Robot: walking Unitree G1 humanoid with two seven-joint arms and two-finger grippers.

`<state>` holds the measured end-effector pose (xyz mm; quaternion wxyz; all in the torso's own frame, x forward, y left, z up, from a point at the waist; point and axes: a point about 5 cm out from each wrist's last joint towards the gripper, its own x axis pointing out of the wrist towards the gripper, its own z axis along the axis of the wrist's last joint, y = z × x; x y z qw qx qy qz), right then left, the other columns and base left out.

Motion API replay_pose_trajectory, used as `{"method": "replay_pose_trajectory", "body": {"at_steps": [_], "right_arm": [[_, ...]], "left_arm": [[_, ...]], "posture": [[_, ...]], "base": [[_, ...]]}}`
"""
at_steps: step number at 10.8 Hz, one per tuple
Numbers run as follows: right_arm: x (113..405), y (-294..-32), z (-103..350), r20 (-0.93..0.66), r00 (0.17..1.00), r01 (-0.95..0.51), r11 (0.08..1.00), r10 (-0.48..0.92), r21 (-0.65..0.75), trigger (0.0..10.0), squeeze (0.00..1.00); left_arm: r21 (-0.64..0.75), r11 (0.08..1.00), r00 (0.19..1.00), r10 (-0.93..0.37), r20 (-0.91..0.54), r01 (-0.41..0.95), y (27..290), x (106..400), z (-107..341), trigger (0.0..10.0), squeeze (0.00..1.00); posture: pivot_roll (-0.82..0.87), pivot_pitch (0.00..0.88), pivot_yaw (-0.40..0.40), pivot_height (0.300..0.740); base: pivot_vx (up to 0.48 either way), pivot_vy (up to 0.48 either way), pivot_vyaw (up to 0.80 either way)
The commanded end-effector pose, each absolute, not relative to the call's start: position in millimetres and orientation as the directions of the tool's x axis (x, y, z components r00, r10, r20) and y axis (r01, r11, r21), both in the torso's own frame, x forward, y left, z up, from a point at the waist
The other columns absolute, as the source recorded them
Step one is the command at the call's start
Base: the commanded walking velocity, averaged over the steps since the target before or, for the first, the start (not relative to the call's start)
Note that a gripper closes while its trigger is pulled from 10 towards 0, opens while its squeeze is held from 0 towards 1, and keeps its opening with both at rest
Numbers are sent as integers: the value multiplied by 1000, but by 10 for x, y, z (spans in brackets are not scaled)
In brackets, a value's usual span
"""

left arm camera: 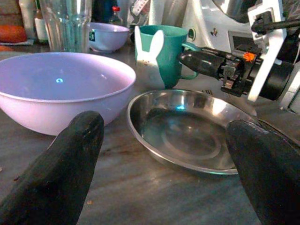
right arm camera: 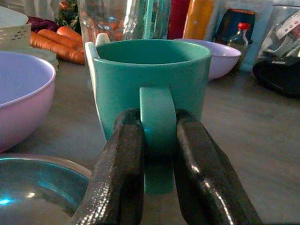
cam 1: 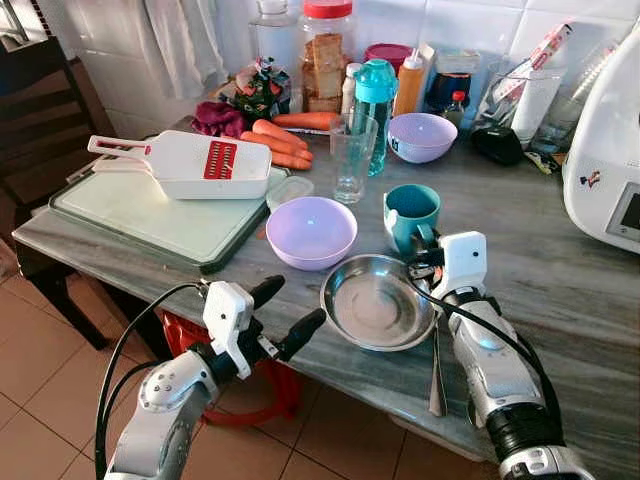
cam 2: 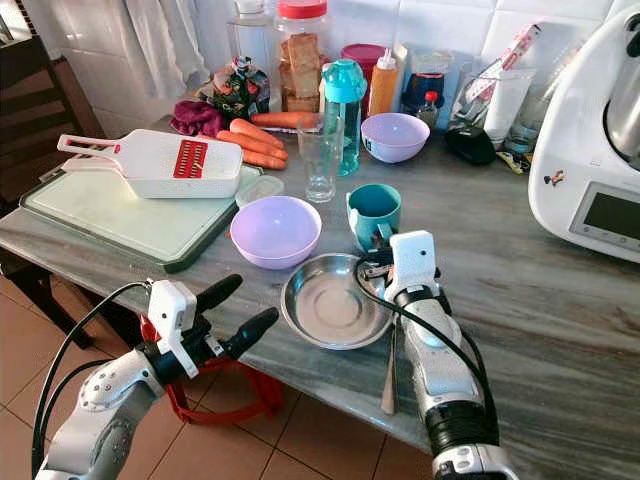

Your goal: Setting the table

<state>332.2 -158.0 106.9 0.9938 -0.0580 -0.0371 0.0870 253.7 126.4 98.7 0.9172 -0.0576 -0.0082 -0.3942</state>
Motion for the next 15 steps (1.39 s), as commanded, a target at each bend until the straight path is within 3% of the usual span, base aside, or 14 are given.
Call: {"method": "replay_pose_trajectory", "body": {"at_steps": [1, 2, 3, 11, 15], "right_arm": [[3350, -1548, 1117, 90, 978, -177, 977, 188, -116, 10000, 0], [3338, -1562, 1088, 84, 980, -170, 979, 180, -113, 10000, 804], [3334, -1573, 1082, 84, 980, -168, 979, 178, -111, 10000, 1000], [3303, -1638, 1292, 158, 977, -127, 985, 145, -116, 10000, 1000], [3057, -1496, 1294, 152, 971, -153, 967, 185, -202, 10000, 1000]], "left_arm": [[-80, 672, 676, -735, 49, 736, 1263, 2541, 1006, 10000, 0], [-79, 672, 677, -735, 50, 736, 1258, 2542, 1012, 10000, 0], [-79, 672, 676, -735, 51, 736, 1250, 2543, 1014, 10000, 0], [-86, 673, 678, -733, 54, 734, 1199, 2549, 1013, 10000, 0], [-68, 708, 711, -700, 65, 703, 1224, 2637, 1044, 10000, 0]], "posture": [[52, 26, 20, 740], [52, 25, 20, 740], [50, 24, 20, 740], [41, 20, 15, 740], [35, 12, 17, 740]], "base": [[0, 0, 0], [0, 0, 0], [0, 0, 0], [0, 0, 0], [0, 0, 0]]}}
